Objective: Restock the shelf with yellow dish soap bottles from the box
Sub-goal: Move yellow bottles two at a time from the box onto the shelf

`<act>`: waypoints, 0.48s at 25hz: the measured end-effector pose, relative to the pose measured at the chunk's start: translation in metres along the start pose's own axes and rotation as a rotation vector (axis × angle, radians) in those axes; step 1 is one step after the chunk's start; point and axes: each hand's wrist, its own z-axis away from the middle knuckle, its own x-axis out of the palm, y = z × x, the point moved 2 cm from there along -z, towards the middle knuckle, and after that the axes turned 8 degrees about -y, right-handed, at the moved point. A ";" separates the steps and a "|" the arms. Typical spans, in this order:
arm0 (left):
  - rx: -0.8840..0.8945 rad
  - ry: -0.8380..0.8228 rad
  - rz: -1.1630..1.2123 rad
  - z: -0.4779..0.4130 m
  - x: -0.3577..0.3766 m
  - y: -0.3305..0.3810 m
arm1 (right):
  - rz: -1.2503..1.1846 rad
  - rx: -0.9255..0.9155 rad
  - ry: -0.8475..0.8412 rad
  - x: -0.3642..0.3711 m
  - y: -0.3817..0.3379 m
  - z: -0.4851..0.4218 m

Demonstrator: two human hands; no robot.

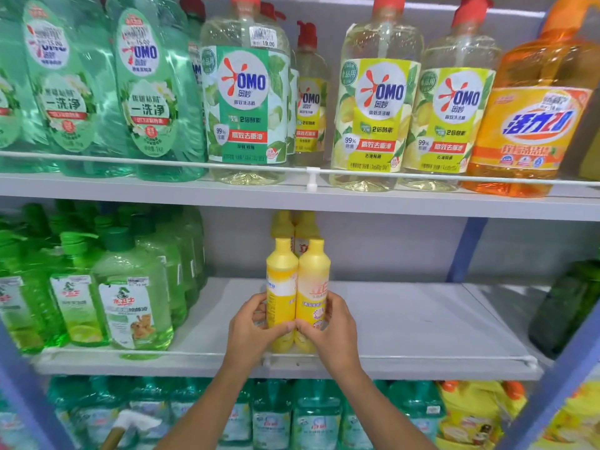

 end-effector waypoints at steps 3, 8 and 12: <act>0.020 -0.049 -0.034 -0.002 -0.005 0.001 | 0.030 -0.007 -0.021 -0.001 0.003 0.002; -0.008 -0.207 -0.028 -0.007 -0.019 -0.002 | -0.024 0.005 -0.115 -0.004 0.011 0.005; -0.016 -0.117 -0.091 -0.003 -0.013 -0.003 | -0.062 -0.007 -0.210 -0.010 0.017 0.007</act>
